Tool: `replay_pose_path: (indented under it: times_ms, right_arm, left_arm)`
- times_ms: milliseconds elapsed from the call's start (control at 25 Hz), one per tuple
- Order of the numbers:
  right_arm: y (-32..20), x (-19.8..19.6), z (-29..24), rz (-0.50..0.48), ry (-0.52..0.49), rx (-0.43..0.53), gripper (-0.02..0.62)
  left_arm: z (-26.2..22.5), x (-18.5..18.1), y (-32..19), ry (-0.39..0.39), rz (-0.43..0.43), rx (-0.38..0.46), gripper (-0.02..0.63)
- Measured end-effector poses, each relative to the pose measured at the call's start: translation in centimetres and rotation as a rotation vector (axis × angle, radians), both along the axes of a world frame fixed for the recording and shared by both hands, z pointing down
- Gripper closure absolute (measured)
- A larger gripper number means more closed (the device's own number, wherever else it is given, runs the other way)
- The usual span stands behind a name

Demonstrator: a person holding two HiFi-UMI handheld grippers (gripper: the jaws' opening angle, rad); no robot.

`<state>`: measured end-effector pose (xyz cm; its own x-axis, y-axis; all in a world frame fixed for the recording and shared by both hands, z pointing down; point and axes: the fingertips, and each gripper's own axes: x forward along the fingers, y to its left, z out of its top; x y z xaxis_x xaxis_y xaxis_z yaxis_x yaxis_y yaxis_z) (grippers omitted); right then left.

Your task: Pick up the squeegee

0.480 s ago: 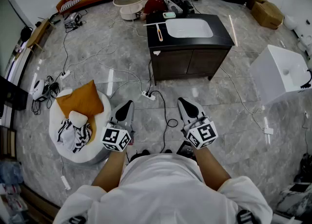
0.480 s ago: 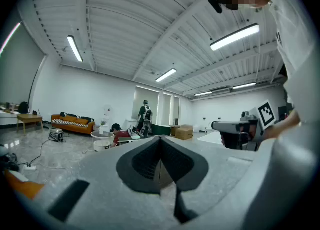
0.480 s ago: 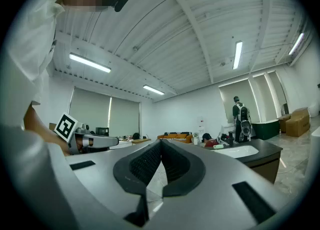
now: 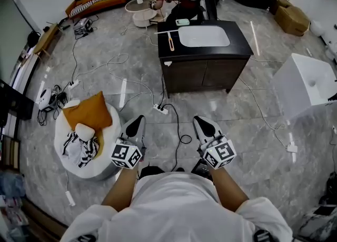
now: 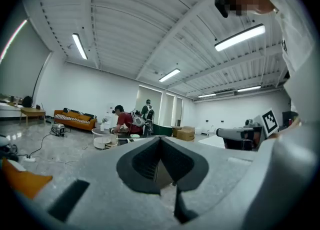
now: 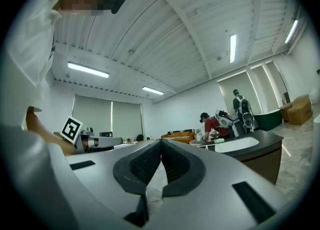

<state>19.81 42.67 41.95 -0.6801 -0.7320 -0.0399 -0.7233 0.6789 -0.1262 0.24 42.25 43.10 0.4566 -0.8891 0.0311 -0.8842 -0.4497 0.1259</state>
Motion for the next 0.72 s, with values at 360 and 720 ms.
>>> replay_pose_path:
  times_ms: [360, 720]
  right_arm:
    - [-2.4, -0.4, 0.5, -0.033, -0.043, -0.024, 0.580]
    - [-11.2, -2.0, 0.7, -0.030, -0.027, -0.046, 0.580]
  left_arm:
    - [1.8, -0.2, -1.7, 0.018, 0.002, -0.041, 0.597]
    - [2.6, -2.8, -10.0, 0.072, -0.010, -0.044, 0.597]
